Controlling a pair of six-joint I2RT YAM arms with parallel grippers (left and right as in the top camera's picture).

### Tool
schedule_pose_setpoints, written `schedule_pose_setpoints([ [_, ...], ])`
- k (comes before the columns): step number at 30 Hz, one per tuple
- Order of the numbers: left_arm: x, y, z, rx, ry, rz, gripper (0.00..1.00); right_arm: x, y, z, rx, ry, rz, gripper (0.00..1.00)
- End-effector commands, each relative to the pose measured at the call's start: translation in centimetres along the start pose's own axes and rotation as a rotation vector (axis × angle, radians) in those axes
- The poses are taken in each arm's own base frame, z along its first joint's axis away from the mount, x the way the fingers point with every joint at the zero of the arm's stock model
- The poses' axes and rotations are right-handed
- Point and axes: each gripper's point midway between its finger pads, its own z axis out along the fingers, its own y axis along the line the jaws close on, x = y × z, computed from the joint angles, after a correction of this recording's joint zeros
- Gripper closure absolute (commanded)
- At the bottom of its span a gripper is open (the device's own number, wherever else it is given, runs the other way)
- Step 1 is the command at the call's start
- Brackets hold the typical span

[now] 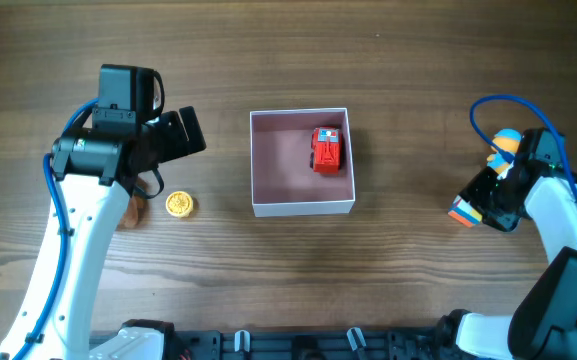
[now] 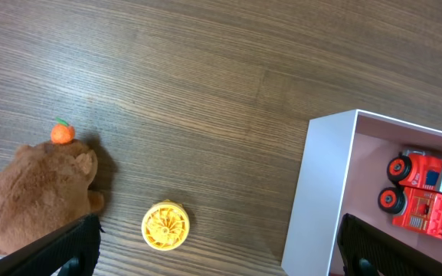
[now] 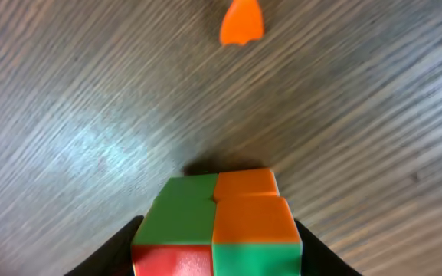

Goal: Pack container
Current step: 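Move the right gripper to the colorful cube and grasp it, then carry the cube with the right gripper and release it in the box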

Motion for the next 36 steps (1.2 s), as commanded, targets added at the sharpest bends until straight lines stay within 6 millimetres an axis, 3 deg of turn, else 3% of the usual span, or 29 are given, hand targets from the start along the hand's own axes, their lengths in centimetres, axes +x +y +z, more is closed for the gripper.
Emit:
schedule_pose_setpoints([
  [1,-0.7,0.2,-0.7,-0.005,-0.03,-0.009,0.0,-2.3,4.8,-4.3,-0.102,-0.088,-0.131,0.95],
  [5,-0.8,0.4,-0.7,-0.007,-0.034,-0.04,0.0,-1.5,12.8,-12.1,-0.183,-0.21,-0.387,0.96],
  [8,-1.1,1.2,-0.7,-0.019,-0.037,-0.077,0.0,1.8,19.1,-16.7,-0.269,-0.262,-0.581,0.96],
  [9,-1.2,1.8,-0.7,-0.026,-0.036,-0.107,0.0,4.5,22.5,-18.8,-0.326,-0.292,-0.665,0.96],
  [13,-1.2,2.8,-0.7,-0.043,-0.03,-0.128,0.0,10.3,28.0,-20.2,-0.435,-0.308,-0.769,0.96],
  [15,-1.2,2.7,-0.7,-0.043,-0.03,-0.128,0.0,12.7,30.2,-18.9,-0.462,-0.266,-0.791,0.96],
  [18,-1.2,2.7,-0.7,-0.043,-0.03,-0.128,0.0,15.2,32.7,-14.6,-0.433,-0.206,-0.851,0.96],
  [25,-1.2,2.8,-0.7,-0.043,-0.029,-0.127,0.0,15.7,33.0,-5.5,-0.277,-0.084,-0.849,0.96],
  [28,-1.2,2.8,-0.7,-0.043,-0.029,-0.127,0.0,15.1,33.4,-3.2,-0.259,-0.077,-0.835,0.96],
  [31,-1.2,2.8,-0.7,-0.043,-0.029,-0.127,0.0,14.6,33.8,-2.2,-0.261,-0.084,-0.823,0.96],
  [36,-0.9,2.8,-0.7,-0.048,-0.018,-0.127,0.0,13.8,32.9,-0.3,-0.185,-0.091,-0.756,0.96],
])
